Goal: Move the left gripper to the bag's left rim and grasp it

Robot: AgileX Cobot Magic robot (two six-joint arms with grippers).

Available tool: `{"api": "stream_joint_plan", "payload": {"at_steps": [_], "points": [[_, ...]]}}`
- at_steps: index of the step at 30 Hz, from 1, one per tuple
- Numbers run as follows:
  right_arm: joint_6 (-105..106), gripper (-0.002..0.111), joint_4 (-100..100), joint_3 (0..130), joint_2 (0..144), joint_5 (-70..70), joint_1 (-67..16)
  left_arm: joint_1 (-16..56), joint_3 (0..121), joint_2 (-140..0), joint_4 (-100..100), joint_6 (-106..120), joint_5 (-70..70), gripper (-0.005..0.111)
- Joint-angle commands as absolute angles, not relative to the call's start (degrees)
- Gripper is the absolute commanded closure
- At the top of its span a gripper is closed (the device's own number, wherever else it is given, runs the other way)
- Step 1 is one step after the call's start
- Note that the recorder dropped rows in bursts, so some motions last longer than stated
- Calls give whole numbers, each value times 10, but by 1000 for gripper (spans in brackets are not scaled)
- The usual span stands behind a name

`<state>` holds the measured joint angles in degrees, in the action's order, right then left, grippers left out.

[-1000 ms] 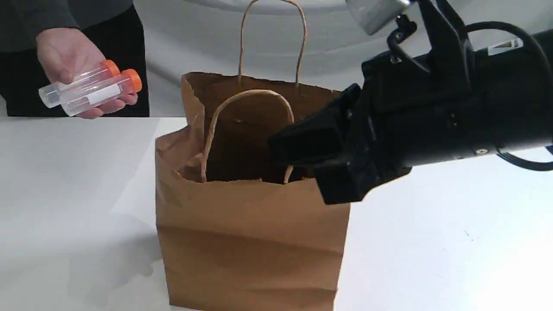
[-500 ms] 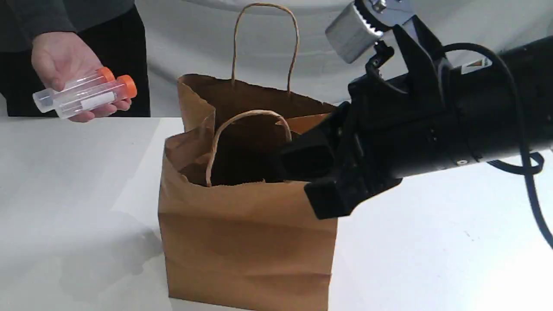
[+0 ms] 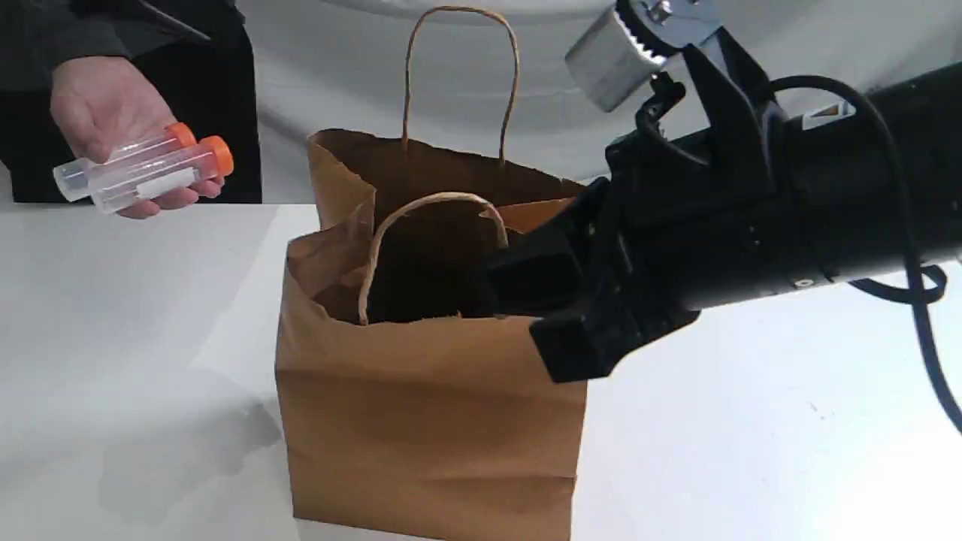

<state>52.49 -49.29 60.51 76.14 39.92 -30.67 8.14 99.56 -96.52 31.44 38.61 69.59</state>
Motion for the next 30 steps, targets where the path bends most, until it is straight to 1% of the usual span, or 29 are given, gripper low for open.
{"api": "stream_joint_plan", "payload": {"at_steps": [1,3,5,8,13,19,30], "points": [[522,108,-488,607,763,403,-309,119,1013,-998,222,394,700,71],[522,108,-488,607,763,405,-309,136,1019,-1011,199,394,700,63],[522,108,-488,607,763,405,-309,146,1021,-1017,199,394,700,60],[522,108,-488,607,763,406,-309,156,1021,-1021,207,396,694,60],[522,108,-488,607,763,408,-309,156,1023,-1021,242,412,656,60],[520,108,-488,607,763,410,-309,156,1023,-1026,263,426,643,60],[520,108,-488,607,763,414,-309,156,1023,-1077,290,448,611,61]]}}
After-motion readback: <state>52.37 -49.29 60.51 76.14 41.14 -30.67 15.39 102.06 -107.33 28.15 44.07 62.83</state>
